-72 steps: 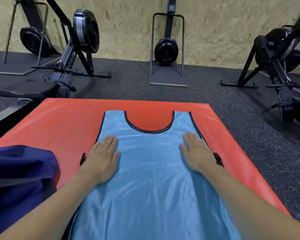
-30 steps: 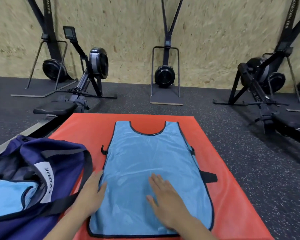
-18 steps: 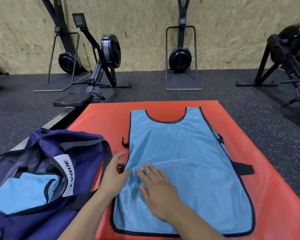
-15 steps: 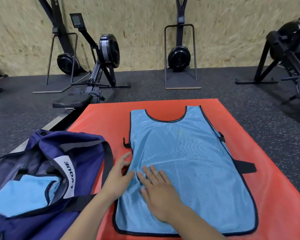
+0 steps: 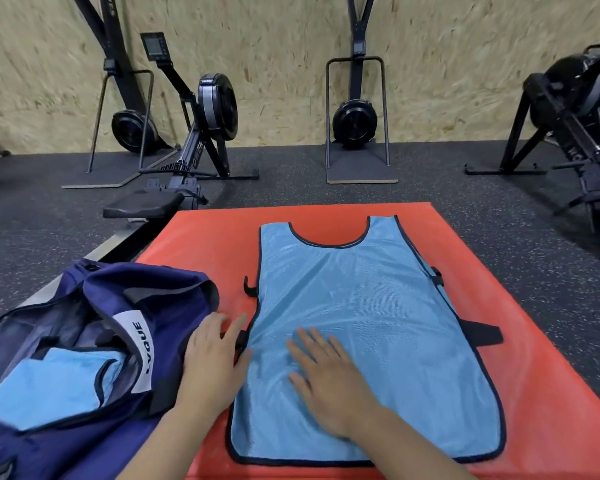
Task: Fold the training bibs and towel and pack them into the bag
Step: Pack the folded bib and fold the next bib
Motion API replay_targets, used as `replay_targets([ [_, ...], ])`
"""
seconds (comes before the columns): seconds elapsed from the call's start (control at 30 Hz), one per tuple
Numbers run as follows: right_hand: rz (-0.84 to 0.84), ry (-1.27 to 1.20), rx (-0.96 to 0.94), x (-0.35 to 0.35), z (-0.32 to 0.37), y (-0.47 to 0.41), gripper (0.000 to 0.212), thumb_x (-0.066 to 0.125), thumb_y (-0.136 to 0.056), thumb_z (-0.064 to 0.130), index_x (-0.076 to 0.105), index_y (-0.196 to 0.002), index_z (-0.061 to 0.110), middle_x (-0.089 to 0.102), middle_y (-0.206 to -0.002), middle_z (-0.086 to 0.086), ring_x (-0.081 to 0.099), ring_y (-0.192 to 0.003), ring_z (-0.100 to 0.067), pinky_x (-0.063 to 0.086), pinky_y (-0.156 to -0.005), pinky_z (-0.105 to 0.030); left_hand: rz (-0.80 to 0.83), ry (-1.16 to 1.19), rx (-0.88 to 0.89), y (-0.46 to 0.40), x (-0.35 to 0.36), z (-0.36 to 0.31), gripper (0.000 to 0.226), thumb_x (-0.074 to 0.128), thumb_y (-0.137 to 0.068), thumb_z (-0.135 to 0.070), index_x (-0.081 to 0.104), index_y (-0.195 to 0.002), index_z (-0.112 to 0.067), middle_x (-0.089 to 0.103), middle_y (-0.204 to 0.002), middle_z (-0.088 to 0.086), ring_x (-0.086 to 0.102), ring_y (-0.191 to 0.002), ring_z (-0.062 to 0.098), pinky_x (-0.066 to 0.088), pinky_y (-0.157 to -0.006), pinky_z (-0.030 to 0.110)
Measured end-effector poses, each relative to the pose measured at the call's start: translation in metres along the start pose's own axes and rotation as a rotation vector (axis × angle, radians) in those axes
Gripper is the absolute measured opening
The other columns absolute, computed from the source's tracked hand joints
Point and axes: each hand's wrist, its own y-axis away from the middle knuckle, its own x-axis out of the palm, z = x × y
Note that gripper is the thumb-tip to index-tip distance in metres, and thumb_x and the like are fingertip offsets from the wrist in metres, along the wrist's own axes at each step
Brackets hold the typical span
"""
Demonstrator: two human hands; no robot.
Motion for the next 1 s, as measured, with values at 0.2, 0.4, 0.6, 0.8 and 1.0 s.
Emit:
replay_targets([
  [0.2,0.08,0.076,0.108,-0.021,-0.059,0.048,0.094,-0.016,-0.087,0.073,0.035,-0.154,0.031,0.022,-0.163,0.005,0.023,-0.151,-0.016,0.004,-0.12,-0.034,0.215,0.105,0.322,0.04,0.005,-0.025,0.066,0.017,-0.102,-0.062,0.041,-0.152,-0.025,0.03,-0.161,-0.005,0.025,-0.151,0.017,0.003,-0.122,0.027],
  [0.4,0.063,0.082,0.178,-0.038,-0.115,0.125,0.101,-0.028,-0.072,0.079,0.007,-0.157,0.04,-0.011,-0.159,0.019,-0.01,-0.151,-0.004,-0.009,-0.122,-0.028,0.267,0.166,0.306,0.072,0.0,-0.018,0.064,0.013,-0.103,-0.061,0.03,-0.155,-0.028,0.019,-0.164,-0.01,0.012,-0.152,0.006,0.004,-0.123,0.027],
  [0.6,0.092,-0.069,0.113,-0.055,-0.15,0.185,0.08,0.005,-0.089,0.079,0.021,-0.156,0.038,0.004,-0.162,0.022,-0.007,-0.149,0.006,0.0,-0.125,-0.026,0.373,0.243,0.34,0.099,-0.023,-0.022,0.071,0.023,-0.096,-0.075,0.021,-0.156,-0.037,0.009,-0.163,-0.02,0.001,-0.15,-0.004,0.0,-0.123,0.025],
  [0.8,0.045,-0.316,0.141,-0.074,-0.172,0.212,0.052,0.069,-0.091,0.044,0.052,-0.14,0.037,0.035,-0.151,0.026,0.021,-0.139,0.02,0.016,-0.117,-0.01,0.327,0.49,0.17,0.112,-0.039,-0.018,0.06,0.052,-0.081,-0.08,0.056,-0.132,-0.049,0.04,-0.147,-0.036,0.026,-0.142,-0.012,0.021,-0.119,0.017],
  [1.0,0.006,-0.395,0.176,-0.077,-0.18,0.208,0.032,0.08,-0.084,0.029,0.073,-0.113,0.039,0.055,-0.132,0.026,0.041,-0.125,0.021,0.033,-0.11,-0.012,0.35,0.55,0.082,0.112,-0.043,-0.014,0.037,0.081,-0.073,-0.042,0.072,-0.108,-0.049,0.057,-0.128,-0.038,0.044,-0.132,-0.011,0.042,-0.112,0.034],
])
